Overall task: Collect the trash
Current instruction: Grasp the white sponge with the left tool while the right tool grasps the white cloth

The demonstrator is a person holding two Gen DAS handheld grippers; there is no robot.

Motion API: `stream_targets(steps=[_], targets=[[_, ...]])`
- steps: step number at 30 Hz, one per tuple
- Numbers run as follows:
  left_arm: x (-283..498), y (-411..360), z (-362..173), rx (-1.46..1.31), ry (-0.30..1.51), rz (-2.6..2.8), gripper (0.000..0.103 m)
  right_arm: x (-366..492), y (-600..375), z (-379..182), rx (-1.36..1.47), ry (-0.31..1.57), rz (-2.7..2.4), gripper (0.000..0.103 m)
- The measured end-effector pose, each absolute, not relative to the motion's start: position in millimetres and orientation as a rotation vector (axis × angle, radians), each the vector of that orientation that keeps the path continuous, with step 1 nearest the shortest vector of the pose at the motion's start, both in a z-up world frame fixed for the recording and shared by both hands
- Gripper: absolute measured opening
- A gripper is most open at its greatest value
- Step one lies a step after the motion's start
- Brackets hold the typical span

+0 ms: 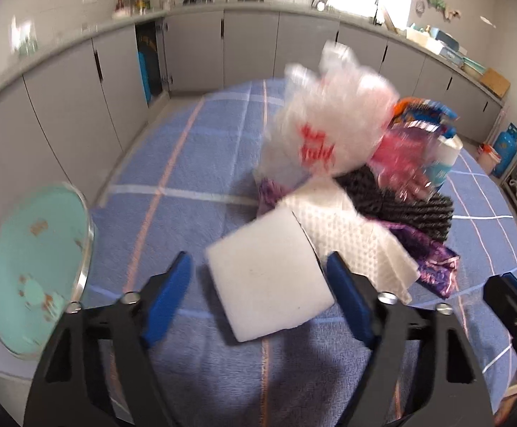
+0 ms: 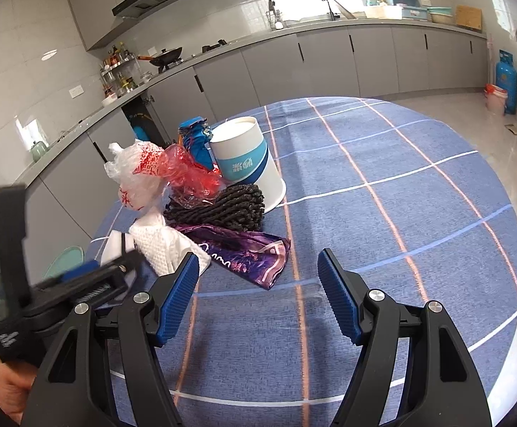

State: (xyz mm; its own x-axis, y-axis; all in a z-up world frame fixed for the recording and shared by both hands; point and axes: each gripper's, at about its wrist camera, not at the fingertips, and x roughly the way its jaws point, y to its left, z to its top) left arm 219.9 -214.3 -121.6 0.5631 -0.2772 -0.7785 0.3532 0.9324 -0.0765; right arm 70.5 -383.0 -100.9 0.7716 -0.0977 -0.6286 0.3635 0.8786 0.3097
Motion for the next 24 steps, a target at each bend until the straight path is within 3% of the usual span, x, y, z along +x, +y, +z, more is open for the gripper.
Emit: stream_targets(steps=[2,4,13,19,21,23,24], targets=[[223,-210,-128,0.054,0.927,-0.391,0.059,72,-382,-101,0.434,0.647,-0.251,0.07],[220,-209,-127,0.049,0.914,-0.412,0.057,77,-378,-101,0.429,0.653,-0.232,0.068],[200,-169,-95,0.086,0.79,-0.38,0.056,124,-347,-98,0.411,0.69,-0.112,0.066],[198,-132,-85,0.066,0.771,-0.328,0.057,169,-325,-117,0.375,0.814,-0.099,0.065],[197,-124,-84,0.068,0.767,-0.317,0.057,176,-319,-122,0.363,0.844,-0.103,0.047],[197,-116,-82,0.064,0.763,-0.305,0.057,180,-317,-126,0.374,0.867,-0.102,0.037],[197,-112,-82,0.056,0.764,-0.305,0.057,179,-318,-125,0.377,0.862,-0.109,0.025]])
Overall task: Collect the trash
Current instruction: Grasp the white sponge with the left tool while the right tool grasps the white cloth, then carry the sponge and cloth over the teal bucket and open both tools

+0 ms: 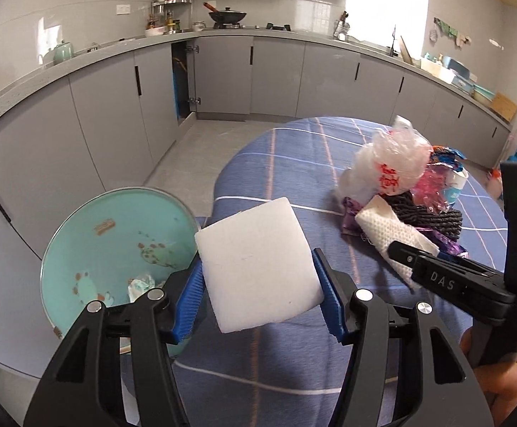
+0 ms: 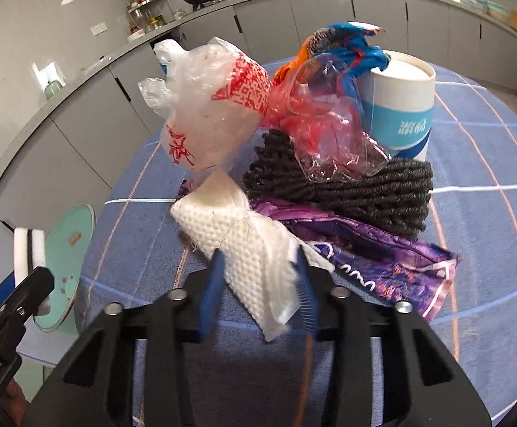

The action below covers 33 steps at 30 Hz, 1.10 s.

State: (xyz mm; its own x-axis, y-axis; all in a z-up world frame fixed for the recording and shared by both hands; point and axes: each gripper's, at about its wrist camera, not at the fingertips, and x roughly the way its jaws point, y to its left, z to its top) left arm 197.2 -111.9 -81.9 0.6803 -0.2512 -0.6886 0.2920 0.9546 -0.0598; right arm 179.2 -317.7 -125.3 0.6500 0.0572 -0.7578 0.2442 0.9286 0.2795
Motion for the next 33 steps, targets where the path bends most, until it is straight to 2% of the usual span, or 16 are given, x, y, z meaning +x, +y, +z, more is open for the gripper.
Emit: stream_targets(steps=[2,5,17,33], targets=[[196,-106,-82,0.046,0.763,-0.302,0.058,176,-317,-122,0.372,0.849,-0.098,0.012],[194,-97,-82,0.023,0.761,-0.303,0.058,164,-315,-117,0.372,0.825,-0.083,0.009],[182,-71,-78,-0.019,0.739,-0.277,0.058,116,-284,-77,0.342,0.709,-0.001,0.008],[181,-14,-77,-0.023,0.735,-0.138,0.058,146,-199,-48,0.267,0.689,0.154,0.009]])
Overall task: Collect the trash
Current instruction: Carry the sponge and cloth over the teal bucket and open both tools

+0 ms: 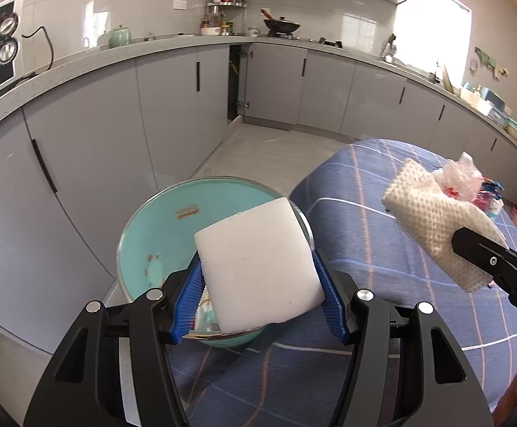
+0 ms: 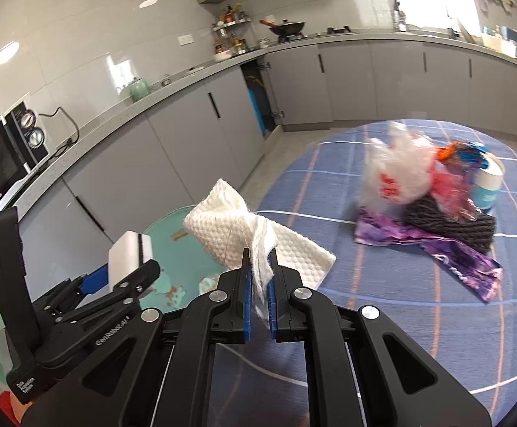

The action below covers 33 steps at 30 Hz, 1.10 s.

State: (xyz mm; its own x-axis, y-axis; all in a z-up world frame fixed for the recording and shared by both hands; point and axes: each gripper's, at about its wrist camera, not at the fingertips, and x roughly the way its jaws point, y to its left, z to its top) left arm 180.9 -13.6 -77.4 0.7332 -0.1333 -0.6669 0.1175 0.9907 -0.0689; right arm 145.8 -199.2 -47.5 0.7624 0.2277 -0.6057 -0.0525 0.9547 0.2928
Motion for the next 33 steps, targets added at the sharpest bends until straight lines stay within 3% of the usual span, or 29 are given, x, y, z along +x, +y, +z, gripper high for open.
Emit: stream_targets(steps=[33], targets=[[214,60,-100,-0.095,0.787,-0.016,0.058,197,-115,-58,0.21,0.729,0.242,0.009]])
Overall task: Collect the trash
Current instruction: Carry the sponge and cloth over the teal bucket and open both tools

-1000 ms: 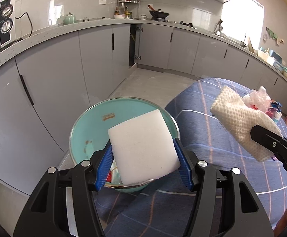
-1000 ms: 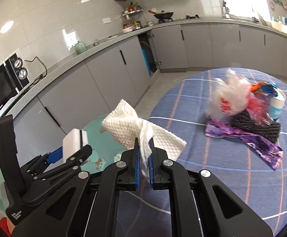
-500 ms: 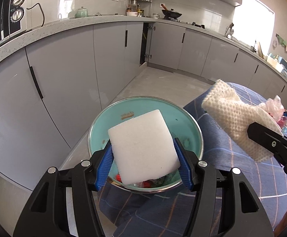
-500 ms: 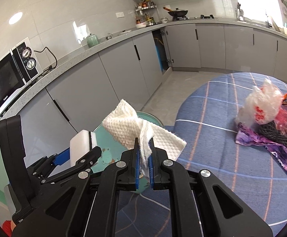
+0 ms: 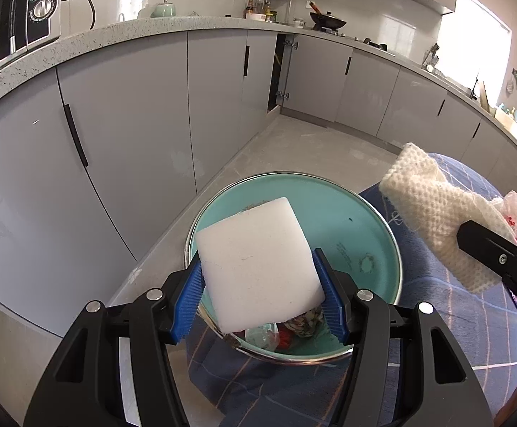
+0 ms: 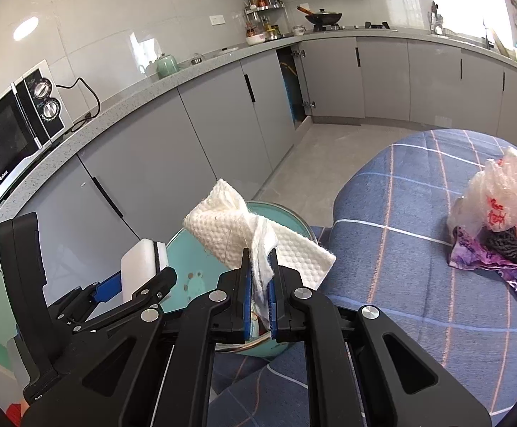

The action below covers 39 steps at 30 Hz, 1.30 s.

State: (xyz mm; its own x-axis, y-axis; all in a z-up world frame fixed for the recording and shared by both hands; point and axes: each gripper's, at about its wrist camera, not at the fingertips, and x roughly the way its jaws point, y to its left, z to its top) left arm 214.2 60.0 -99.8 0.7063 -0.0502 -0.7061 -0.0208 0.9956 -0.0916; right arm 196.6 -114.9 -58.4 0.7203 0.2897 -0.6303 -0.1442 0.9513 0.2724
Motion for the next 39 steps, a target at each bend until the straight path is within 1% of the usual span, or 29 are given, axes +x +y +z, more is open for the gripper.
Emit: stream_targets(steps=[29,31,32,34,35,36,37,39], targets=[[256,54,-132,-0.066,0.886,-0.028,0.058,261,-89,-107,0.238,0.852,0.219,0.009],[257,53,-134,-0.058,0.891,-0.029,0.058,264,-88,-109,0.242,0.852,0.228,0.01],[257,52,-135,-0.053,0.893,-0.029,0.058,266,-87,-111,0.243,0.852,0.252,0.013],[258,51,-137,-0.045,0.898,-0.027,0.061,269,-87,-114,0.262,0.851,0.273,0.027],[258,51,-138,-0.039,0.9,-0.026,0.061,269,-88,-115,0.268,0.845,0.276,0.046],[258,51,-139,-0.034,0.902,-0.019,0.064,267,-90,-114,0.267,0.832,0.271,0.053],[257,52,-140,-0.032,0.902,-0.015,0.069,264,-92,-112,0.257,0.818,0.26,0.053],[256,54,-140,-0.028,0.899,-0.007,0.072,260,-95,-109,0.246,0.808,0.25,0.053]])
